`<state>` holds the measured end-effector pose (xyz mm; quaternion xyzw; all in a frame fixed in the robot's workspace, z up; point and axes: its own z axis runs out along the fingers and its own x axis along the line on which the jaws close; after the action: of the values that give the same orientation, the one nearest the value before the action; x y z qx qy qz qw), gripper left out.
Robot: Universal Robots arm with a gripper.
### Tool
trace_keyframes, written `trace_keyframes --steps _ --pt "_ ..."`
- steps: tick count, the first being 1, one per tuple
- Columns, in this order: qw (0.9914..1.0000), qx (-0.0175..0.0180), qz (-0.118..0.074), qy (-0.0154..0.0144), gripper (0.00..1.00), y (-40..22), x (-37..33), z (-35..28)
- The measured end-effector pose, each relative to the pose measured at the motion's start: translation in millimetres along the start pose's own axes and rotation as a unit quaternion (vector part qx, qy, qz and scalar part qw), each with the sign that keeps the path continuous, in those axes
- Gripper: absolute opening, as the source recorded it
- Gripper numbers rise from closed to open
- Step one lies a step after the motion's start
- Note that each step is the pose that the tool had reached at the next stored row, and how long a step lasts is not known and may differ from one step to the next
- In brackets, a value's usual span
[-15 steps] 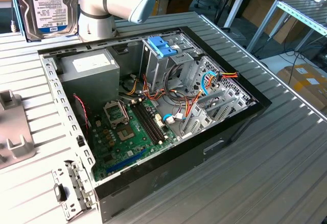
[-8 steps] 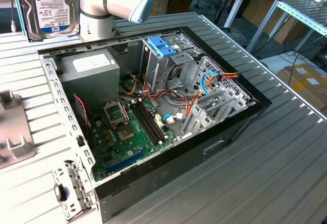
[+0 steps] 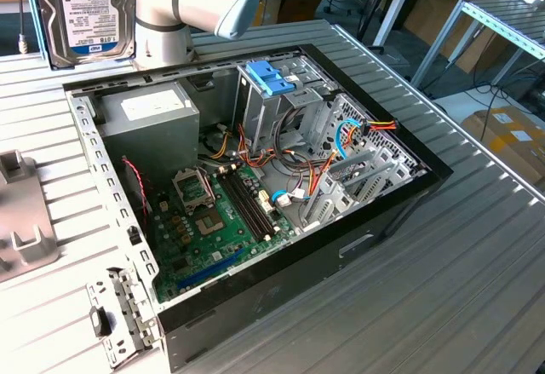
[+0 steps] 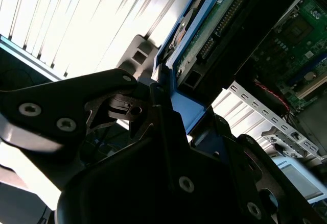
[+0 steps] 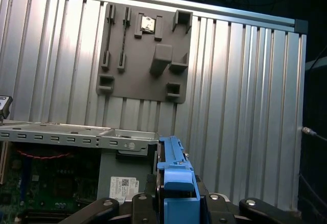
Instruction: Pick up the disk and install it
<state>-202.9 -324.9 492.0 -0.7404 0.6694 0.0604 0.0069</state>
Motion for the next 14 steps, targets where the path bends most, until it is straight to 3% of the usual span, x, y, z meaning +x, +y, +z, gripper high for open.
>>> trace_keyframes --steps 14 --pt "1.0 0.0 0.0 0.0 0.37 -6.2 0.7 0.3"
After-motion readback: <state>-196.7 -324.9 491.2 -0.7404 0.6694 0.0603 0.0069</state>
